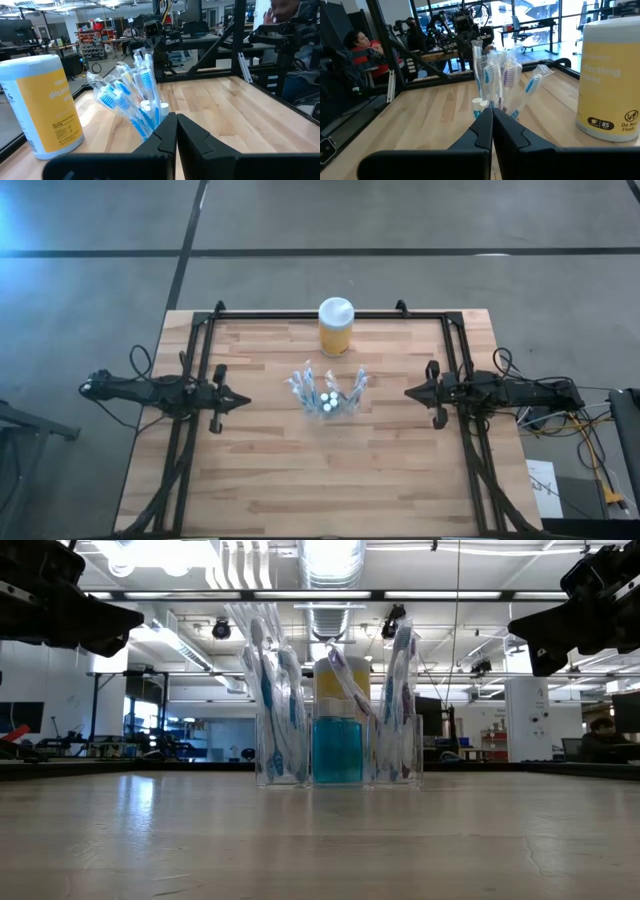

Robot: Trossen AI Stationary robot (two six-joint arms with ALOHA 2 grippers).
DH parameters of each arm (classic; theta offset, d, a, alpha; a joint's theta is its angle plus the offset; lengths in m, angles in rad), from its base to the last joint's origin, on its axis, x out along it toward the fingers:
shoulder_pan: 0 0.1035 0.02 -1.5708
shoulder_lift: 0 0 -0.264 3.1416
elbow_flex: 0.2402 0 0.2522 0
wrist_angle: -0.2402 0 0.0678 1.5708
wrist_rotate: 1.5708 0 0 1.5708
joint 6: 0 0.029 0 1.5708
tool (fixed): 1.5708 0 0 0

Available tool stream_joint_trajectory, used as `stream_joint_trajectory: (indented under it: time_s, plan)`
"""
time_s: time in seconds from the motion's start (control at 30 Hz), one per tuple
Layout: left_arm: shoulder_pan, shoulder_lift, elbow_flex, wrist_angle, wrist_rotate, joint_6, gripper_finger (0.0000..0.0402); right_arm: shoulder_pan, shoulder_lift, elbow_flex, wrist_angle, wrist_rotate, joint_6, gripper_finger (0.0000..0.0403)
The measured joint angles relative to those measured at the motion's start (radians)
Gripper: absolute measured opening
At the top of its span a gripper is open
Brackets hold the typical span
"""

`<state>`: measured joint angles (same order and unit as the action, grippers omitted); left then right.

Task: Pick & Place toothbrushing station
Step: Return to Home Position

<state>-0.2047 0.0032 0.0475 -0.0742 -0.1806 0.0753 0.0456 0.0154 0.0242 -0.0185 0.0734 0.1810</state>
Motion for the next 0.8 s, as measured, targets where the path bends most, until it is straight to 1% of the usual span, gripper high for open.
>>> stream_joint_trajectory:
  time_s: [0.8]
  plan:
    - [0.000,0.000,0.000,0.000,0.000,0.000,0.0010,0.000,0.000,0.000,0.000,-0.001,0.000,0.0009]
